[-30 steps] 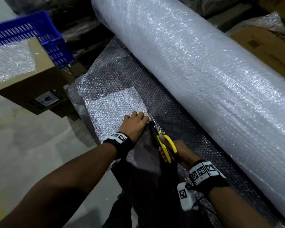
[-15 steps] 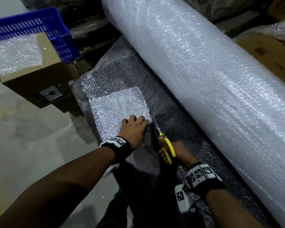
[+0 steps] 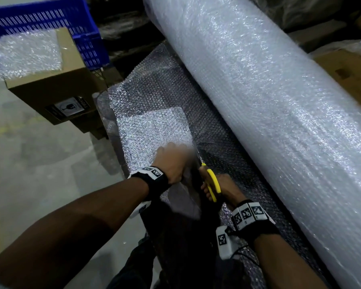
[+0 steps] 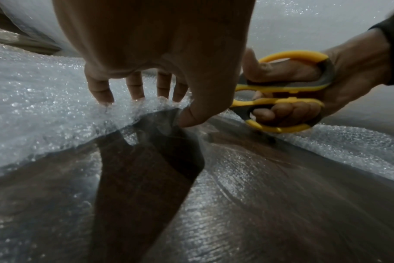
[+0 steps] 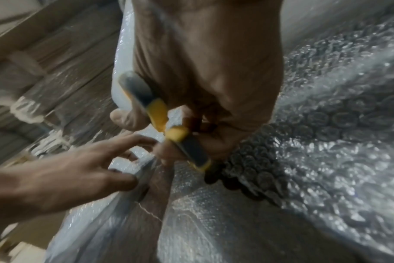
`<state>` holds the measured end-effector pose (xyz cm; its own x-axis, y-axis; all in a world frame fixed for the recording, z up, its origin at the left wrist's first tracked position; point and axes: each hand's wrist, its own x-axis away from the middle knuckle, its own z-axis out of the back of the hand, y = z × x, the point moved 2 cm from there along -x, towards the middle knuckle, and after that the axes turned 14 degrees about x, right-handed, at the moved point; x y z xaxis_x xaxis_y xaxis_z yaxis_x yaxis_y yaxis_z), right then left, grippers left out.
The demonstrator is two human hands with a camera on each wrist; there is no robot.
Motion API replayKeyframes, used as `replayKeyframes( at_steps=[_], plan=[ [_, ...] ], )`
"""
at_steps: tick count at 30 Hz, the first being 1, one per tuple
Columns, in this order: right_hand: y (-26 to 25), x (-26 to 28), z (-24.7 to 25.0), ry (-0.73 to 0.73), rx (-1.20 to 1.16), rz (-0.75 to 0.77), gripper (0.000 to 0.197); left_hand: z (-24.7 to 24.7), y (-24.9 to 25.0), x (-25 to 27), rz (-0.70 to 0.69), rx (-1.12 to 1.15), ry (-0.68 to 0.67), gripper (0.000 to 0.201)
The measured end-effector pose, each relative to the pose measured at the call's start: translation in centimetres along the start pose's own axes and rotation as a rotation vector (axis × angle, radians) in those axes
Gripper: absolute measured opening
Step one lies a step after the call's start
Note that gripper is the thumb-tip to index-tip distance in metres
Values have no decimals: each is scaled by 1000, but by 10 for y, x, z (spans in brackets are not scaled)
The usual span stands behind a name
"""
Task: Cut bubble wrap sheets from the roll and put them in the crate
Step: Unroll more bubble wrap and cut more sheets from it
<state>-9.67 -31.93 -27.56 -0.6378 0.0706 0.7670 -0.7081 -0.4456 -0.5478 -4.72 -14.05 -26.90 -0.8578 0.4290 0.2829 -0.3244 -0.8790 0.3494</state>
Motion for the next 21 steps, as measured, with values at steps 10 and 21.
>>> replayKeyframes(
  at_steps=[10,21],
  plan=[
    [-13,2,-5,-44,48,6,75,1,3,-1,21,18,-16,65],
    [-6,-7,-6,-66,79,0,83,14,4,-6,26,77,-59,44]
  ],
)
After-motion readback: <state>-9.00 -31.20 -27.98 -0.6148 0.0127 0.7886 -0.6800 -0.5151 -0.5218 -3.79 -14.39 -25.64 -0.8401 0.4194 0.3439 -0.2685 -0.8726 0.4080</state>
